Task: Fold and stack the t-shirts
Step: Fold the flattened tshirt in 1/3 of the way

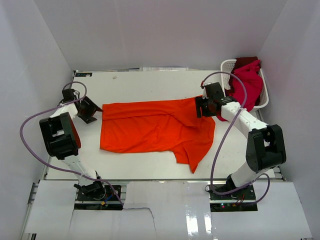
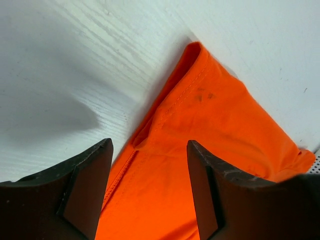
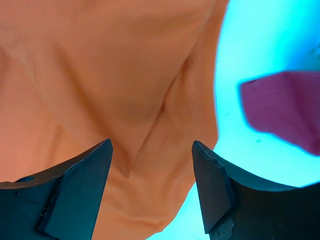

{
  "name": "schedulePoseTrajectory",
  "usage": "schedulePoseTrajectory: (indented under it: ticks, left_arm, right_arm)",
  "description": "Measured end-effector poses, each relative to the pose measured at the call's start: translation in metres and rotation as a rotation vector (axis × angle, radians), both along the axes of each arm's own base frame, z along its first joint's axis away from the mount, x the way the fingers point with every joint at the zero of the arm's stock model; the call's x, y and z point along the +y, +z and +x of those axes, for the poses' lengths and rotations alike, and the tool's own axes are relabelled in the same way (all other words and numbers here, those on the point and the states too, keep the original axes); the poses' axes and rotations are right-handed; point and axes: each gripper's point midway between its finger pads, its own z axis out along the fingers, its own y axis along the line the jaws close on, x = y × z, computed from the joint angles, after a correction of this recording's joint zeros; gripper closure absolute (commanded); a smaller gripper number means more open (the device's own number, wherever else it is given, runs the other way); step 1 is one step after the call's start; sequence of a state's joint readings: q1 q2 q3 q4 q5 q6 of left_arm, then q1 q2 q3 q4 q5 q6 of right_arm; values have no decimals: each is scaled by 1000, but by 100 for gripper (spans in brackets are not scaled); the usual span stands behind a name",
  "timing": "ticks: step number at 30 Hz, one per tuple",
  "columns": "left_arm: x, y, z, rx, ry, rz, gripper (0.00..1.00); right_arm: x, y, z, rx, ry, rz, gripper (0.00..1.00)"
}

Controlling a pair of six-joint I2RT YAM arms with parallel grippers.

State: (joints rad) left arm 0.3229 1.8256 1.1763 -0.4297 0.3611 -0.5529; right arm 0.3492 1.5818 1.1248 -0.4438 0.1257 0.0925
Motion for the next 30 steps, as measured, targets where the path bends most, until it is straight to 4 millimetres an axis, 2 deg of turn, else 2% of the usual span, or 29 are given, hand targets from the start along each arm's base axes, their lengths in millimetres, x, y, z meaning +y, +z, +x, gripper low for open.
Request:
schedulePoseTrajectory:
  ticks: [4, 8, 14, 19, 24, 30]
  left_arm:
    - [8, 9, 16, -28, 9, 1, 31]
    - [14, 16, 43, -79, -4, -3, 33]
    - [12, 7, 54, -96, -31, -25, 34]
    - [9, -1, 58, -102, -53, -42, 34]
    - [7, -10, 67, -107, -69, -43, 34]
    - [2, -4, 77, -139, -96, -29, 34]
  right_arm:
    - [-17, 13, 33, -20, -45, 80, 28]
    - [-30, 10, 71, -22, -67, 137, 28]
    - [-17, -4, 113, -8, -27, 191, 28]
    - [-4, -15, 139, -5, 3, 226, 29]
    - [-1, -21, 161, -21, 9, 239, 29]
    - [-7, -27, 170, -20, -5, 238, 30]
